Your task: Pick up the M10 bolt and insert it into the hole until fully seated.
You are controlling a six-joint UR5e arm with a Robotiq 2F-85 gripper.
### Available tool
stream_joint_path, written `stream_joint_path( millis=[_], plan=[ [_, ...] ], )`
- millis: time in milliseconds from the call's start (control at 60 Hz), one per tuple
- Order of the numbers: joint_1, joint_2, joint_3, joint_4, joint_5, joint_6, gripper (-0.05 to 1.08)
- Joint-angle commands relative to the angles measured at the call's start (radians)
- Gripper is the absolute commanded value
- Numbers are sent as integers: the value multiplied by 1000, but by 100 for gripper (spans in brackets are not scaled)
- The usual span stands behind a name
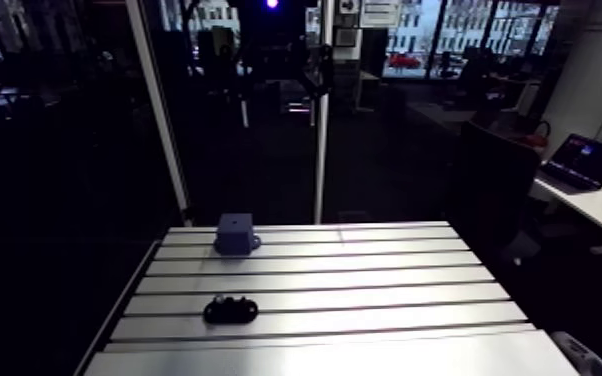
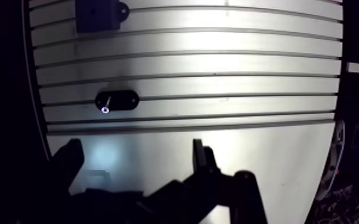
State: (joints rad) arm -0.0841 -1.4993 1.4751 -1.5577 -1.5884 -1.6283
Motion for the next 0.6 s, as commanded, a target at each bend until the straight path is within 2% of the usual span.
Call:
stream_joint_path(
  millis=[17,600],
  plan=[
    [24,26,-36,8,3,-12,1],
    [24,26,-24,6,3,-8,1]
  ],
)
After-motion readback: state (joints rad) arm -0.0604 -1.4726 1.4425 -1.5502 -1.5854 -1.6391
